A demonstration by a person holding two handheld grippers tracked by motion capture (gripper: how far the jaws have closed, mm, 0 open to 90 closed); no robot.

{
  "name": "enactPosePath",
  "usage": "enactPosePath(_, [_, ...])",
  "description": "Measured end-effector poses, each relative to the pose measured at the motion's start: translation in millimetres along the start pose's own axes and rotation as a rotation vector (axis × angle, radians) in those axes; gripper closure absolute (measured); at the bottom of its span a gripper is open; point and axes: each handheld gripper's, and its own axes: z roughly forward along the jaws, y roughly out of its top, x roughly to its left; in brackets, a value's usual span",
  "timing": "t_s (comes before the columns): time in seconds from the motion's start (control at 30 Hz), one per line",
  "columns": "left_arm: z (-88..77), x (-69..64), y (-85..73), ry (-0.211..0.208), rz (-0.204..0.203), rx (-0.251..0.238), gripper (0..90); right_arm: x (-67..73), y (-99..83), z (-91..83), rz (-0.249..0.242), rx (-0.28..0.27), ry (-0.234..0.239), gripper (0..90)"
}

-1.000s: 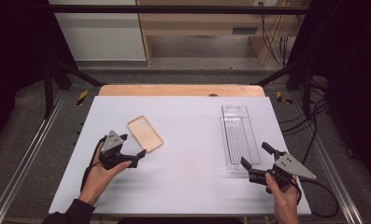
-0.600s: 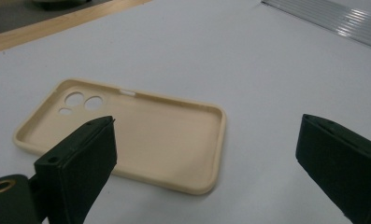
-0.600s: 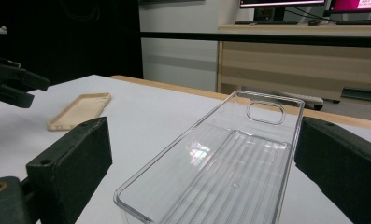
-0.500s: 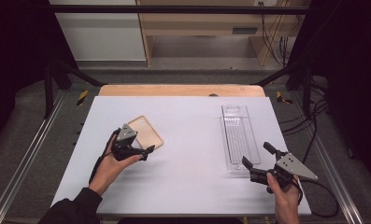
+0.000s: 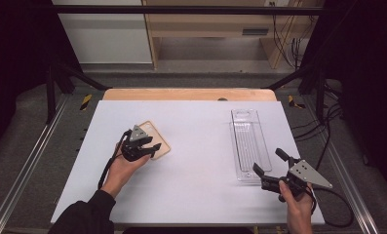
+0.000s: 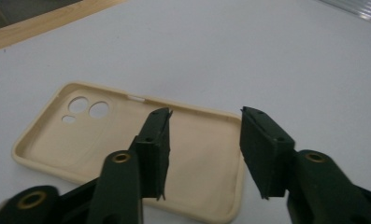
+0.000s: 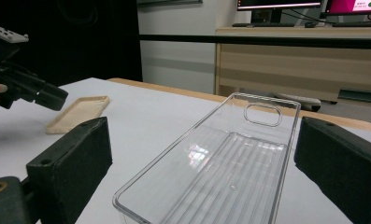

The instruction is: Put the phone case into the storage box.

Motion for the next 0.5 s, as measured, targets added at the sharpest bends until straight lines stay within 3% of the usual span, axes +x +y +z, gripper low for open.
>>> enactPosePath(0.07, [2.8,0.3,-0.1,0.002,-0.002,0.010,67.8,0.0,-0.1,0.1,-0.004,0.000,-0.001,4.3])
enactPosePath(0.2, [6.2,1.7,-0.2,-0.002,-0.020,0.022,79.6,0.0,-0.1,0.1,-0.002,-0.001,-0.002,4.4])
enactPosePath(0.33, [9.2,1.2,1.2,-0.013,-0.034,0.035,87.3,-0.6,-0.4,-0.1,-0.007,0.001,-0.003,4.4])
enactPosePath(0.5, [13.1,-0.9,3.2,-0.019,-0.031,0.062,89.8,-0.1,-0.2,-0.2,-0.002,0.001,-0.003,4.4])
